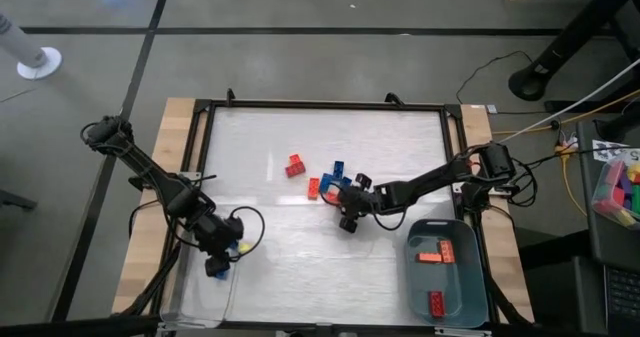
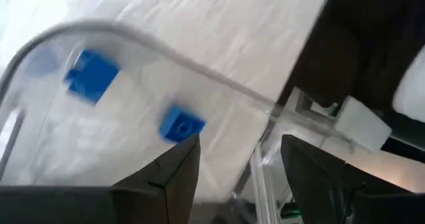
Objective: Sort blocks by size
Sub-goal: Put the large orange game piece into the blue bin
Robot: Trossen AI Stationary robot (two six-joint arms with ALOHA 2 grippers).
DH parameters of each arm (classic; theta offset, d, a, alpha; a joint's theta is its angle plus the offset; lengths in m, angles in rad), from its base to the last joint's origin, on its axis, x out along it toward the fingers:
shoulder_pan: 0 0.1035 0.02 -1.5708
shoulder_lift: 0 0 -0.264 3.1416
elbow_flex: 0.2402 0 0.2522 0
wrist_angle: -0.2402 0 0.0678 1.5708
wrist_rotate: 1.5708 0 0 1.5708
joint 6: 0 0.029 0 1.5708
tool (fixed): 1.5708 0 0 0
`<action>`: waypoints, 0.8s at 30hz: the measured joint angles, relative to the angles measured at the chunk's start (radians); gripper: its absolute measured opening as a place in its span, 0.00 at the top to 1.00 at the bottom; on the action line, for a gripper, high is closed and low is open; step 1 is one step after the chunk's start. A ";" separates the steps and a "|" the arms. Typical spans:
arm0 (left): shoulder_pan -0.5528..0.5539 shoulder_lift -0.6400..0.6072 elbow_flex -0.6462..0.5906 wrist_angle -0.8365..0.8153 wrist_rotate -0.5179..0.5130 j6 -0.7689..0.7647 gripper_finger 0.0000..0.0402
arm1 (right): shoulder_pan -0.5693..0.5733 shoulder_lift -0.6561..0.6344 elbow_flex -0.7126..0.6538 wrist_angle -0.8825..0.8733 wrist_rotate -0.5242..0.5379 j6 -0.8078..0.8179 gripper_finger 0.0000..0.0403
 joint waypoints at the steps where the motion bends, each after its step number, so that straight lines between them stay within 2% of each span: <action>1: 0.003 0.000 0.000 0.019 -0.015 0.024 0.51 | 0.000 -0.001 0.010 -0.007 -0.029 0.000 0.66; 6: 0.054 0.000 0.000 0.127 -0.158 0.178 0.51 | 0.001 -0.046 0.097 -0.145 -0.207 -0.001 0.61; 10: 0.130 0.000 0.000 0.199 -0.307 0.316 0.51 | 0.001 -0.090 0.200 -0.342 -0.320 0.000 0.63; 15: 0.241 0.000 0.000 0.264 -0.563 0.468 0.51 | 0.011 -0.136 0.361 -0.597 -0.440 0.015 0.65; 19: 0.336 0.001 0.000 0.307 -0.720 0.570 0.51 | 0.056 -0.146 0.501 -0.813 -0.471 0.050 0.62; 24: 0.448 0.029 0.000 0.413 -0.732 0.666 0.51 | 0.153 -0.147 0.655 -1.070 -0.440 0.122 0.63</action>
